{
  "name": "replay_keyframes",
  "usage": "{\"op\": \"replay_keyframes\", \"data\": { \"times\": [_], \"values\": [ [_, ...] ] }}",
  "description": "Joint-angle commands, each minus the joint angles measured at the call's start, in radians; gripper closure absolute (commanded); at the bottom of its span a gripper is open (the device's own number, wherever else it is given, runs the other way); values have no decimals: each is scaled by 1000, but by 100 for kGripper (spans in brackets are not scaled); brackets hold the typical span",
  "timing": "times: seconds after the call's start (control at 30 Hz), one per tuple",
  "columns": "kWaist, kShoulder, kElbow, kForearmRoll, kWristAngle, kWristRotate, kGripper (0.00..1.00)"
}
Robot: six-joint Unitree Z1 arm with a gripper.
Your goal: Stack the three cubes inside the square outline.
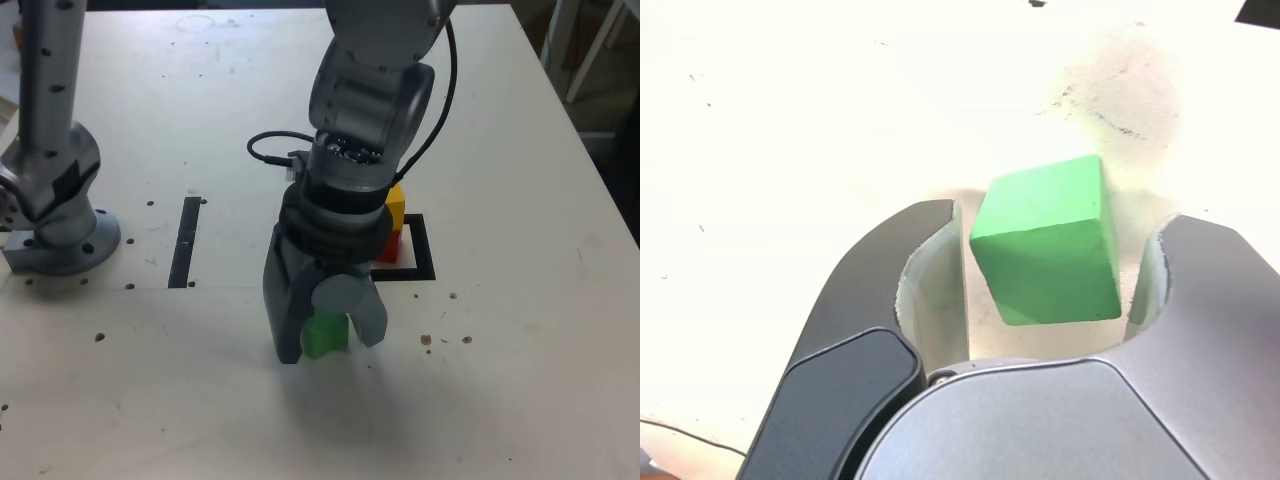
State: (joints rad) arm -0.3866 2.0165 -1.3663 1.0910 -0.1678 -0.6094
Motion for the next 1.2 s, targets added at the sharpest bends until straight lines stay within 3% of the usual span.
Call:
{"op": "replay_keyframes", "data": {
  "times": [0.0,0.37,0.6,0.77,0.93,1.17],
  "values": [
    [2,5,-3,-5,6,3,66],
    [2,-2,-2,-7,9,13,71],
    [-3,-52,2,51,19,19,71],
    [-6,-114,-16,129,65,45,71],
    [4,-158,-113,266,134,130,71],
    [88,-171,-207,375,161,312,71]
  ]
}}
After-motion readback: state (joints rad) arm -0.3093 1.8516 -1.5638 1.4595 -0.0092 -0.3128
